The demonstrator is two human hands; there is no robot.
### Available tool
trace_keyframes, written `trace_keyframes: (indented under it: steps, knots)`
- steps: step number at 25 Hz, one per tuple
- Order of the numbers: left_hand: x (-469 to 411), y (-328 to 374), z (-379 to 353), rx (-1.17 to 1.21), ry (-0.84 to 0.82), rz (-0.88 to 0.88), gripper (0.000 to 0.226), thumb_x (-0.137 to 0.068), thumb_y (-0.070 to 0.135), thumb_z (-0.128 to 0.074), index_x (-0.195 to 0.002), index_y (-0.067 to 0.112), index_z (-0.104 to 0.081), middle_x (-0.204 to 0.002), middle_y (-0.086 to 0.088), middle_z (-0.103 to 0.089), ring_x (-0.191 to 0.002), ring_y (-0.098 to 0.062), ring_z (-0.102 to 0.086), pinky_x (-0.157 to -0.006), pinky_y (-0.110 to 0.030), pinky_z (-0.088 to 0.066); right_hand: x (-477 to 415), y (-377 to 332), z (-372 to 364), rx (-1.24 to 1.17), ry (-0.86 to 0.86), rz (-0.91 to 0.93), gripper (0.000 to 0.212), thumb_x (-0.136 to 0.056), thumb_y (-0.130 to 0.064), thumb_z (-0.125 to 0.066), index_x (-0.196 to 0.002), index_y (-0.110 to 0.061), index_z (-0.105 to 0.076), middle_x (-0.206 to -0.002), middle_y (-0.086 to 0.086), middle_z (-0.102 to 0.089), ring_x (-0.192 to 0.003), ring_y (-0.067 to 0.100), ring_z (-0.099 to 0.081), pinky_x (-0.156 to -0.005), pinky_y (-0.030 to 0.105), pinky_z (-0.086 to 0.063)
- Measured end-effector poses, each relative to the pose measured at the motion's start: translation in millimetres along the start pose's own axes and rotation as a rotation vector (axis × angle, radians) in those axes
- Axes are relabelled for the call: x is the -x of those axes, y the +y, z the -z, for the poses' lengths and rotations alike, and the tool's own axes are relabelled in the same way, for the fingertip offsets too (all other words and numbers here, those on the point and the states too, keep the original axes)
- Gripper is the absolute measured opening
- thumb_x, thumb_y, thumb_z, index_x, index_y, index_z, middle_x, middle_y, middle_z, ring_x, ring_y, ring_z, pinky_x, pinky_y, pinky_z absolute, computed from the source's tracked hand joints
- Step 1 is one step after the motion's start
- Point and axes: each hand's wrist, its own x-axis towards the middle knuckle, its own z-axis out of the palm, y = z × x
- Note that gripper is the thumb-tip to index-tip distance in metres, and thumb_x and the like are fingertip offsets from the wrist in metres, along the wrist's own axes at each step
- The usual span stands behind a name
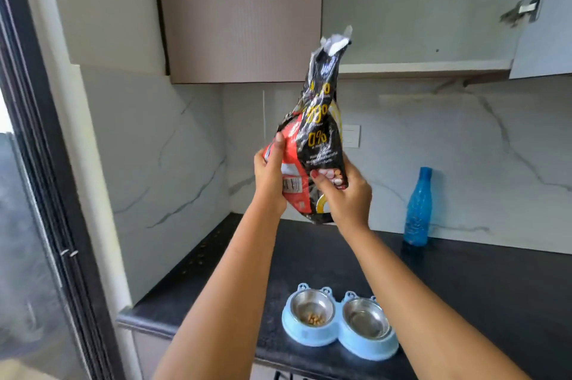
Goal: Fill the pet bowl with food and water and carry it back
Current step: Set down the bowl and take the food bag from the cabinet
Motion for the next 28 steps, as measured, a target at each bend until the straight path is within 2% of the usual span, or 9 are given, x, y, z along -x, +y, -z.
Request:
trace_keyframes:
  steps: [4,6,10,13,15,17,20,25,28]
  knots:
    - [-7,-31,61,-0.023,0.092,0.071,0.061,-0.079,0.053,-0.067,-0.121,0.015,-0.044,-0.112,-0.011,-0.064,-0.092,-0.025,-0.068,-0.080,-0.043,-0.057,46,23,-43,-0.066,-0.090,-0.100,0.050,-0.076,-0.041,-0.068,-0.122,-0.023,-0.063,-0.097,-0.007,-0.074,-0.085,0.004,-0.067,-0.072,0.014,-0.051]
    - [-16,-47,89,-0.025,0.138,0.099,0.059,-0.078,0.052,-0.068,-0.118,0.016,-0.045,-0.110,-0.011,-0.064,-0.092,-0.026,-0.068,-0.077,-0.041,-0.056,64,39,-68,-0.073,-0.119,-0.141,0.048,-0.077,-0.040,-0.068,-0.122,-0.025,-0.063,-0.096,-0.008,-0.073,-0.086,0.004,-0.067,-0.076,0.020,-0.054]
    - [-46,-86,141,-0.029,0.188,0.178,0.061,-0.078,0.053,-0.067,-0.119,0.016,-0.044,-0.110,-0.011,-0.063,-0.096,-0.027,-0.066,-0.088,-0.046,-0.053,91,78,-115,-0.021,-0.174,-0.228,0.050,-0.078,-0.039,-0.069,-0.126,-0.024,-0.061,-0.104,-0.005,-0.073,-0.092,0.007,-0.067,-0.083,0.028,-0.055]
    - [-77,-118,177,-0.074,0.190,0.230,0.062,-0.078,0.052,-0.067,-0.121,0.014,-0.043,-0.110,-0.010,-0.062,-0.097,-0.025,-0.066,-0.090,-0.046,-0.053,109,111,-153,0.000,-0.177,-0.311,0.051,-0.080,-0.041,-0.066,-0.127,-0.023,-0.060,-0.109,-0.003,-0.072,-0.097,0.011,-0.068,-0.085,0.034,-0.056]
    - [-105,-138,199,-0.116,0.194,0.260,0.066,-0.070,0.060,-0.071,-0.115,0.018,-0.046,-0.116,-0.013,-0.060,-0.100,-0.027,-0.065,-0.092,-0.047,-0.052,120,133,-180,0.017,-0.164,-0.357,0.051,-0.082,-0.035,-0.069,-0.129,-0.021,-0.058,-0.112,-0.001,-0.071,-0.100,0.012,-0.067,-0.086,0.032,-0.055]
    - [-126,-155,215,-0.164,0.208,0.321,0.074,-0.054,0.073,-0.070,-0.105,0.025,-0.047,-0.119,-0.012,-0.058,-0.104,-0.027,-0.063,-0.095,-0.049,-0.050,133,150,-199,0.033,-0.177,-0.396,0.052,-0.084,-0.024,-0.070,-0.133,-0.018,-0.055,-0.119,0.000,-0.068,-0.105,0.012,-0.065,-0.088,0.025,-0.053]
    - [-140,-189,238,-0.270,0.221,0.400,0.087,-0.045,0.082,-0.067,-0.106,0.023,-0.047,-0.119,-0.008,-0.055,-0.106,-0.025,-0.061,-0.096,-0.048,-0.049,159,179,-216,0.073,-0.216,-0.471,0.056,-0.085,-0.019,-0.069,-0.137,-0.020,-0.051,-0.127,-0.001,-0.064,-0.115,0.012,-0.061,-0.094,0.026,-0.051]
    - [-138,-219,256,-0.465,0.149,0.227,0.082,-0.058,0.074,-0.058,-0.116,0.016,-0.051,-0.112,0.006,-0.045,-0.111,-0.016,-0.050,-0.098,-0.035,-0.043,186,198,-223,0.185,-0.277,-0.509,0.076,-0.082,-0.020,-0.072,-0.147,-0.017,-0.034,-0.146,-0.001,-0.045,-0.135,0.011,-0.042,-0.110,0.038,-0.039]
    - [-141,-223,264,-0.529,0.076,0.160,0.069,-0.072,0.061,-0.060,-0.120,0.013,-0.049,-0.116,0.001,-0.045,-0.112,-0.015,-0.047,-0.096,-0.030,-0.039,188,196,-228,0.249,-0.314,-0.537,0.084,-0.083,-0.023,-0.071,-0.151,-0.017,-0.023,-0.153,0.001,-0.035,-0.140,0.014,-0.034,-0.113,0.043,-0.035]
